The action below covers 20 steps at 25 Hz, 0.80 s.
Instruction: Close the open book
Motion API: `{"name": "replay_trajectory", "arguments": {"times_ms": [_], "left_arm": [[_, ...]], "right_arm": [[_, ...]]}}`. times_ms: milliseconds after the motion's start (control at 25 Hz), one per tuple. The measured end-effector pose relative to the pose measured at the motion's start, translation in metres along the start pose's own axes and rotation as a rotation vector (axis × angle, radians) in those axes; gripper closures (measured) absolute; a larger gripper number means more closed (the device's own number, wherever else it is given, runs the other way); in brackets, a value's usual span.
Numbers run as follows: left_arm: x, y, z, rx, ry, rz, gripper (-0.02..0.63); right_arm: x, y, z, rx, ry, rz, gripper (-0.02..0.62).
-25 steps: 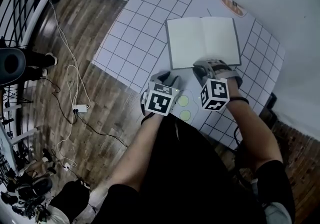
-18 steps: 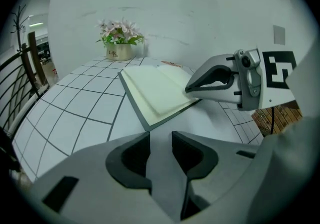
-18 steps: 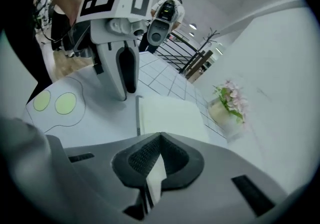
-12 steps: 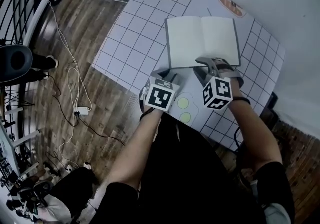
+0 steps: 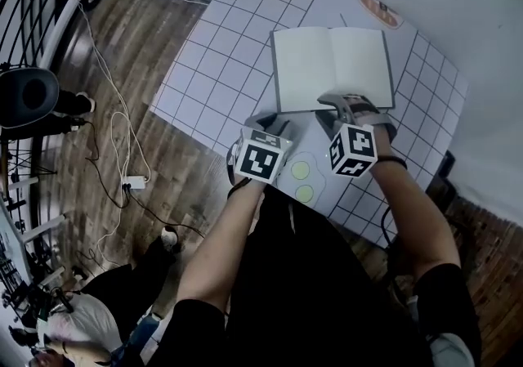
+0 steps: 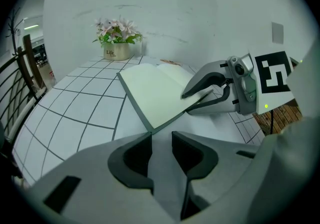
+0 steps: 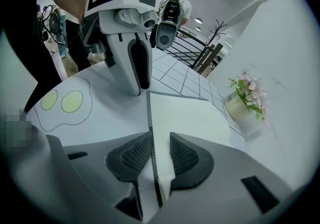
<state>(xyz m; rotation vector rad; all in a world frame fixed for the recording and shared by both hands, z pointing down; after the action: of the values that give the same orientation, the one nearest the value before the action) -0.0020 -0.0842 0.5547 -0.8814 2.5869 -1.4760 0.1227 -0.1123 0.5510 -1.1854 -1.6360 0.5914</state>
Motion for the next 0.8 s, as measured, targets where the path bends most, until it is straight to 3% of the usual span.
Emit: {"name": "replay_trajectory", "arguments": {"times_ms": [80, 200, 800], "left_arm": [[0.001, 0.0, 0.001, 0.003, 0.001, -0.002, 0.477], [0.001, -0.001, 0.003, 0.011, 0.001, -0.008, 0.477], [0.008, -0.011, 0.031, -0.009, 0.017, -0.037, 0.476]], "right_arm": [[-0.001, 0.0, 0.0, 0.001, 0.033, -0.037, 0.495], [-0.008, -0.002, -0.007, 0.02, 0.035, -0.095, 0.563], [-0.012, 0.003, -0.01, -0.012, 0.024, -0.131, 0.583]]}}
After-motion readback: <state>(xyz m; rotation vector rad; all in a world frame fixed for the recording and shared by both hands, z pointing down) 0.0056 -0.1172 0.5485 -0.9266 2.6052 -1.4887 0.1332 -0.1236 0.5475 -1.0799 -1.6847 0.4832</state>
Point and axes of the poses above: the fingertips, and each gripper's own axes: y backward along the fingers, x to its left, z out of its top, the point moved 7 cm from there along y, backward along the fingers, and after that the axes turned 2 degrees about -z, right-handed, at the moved point
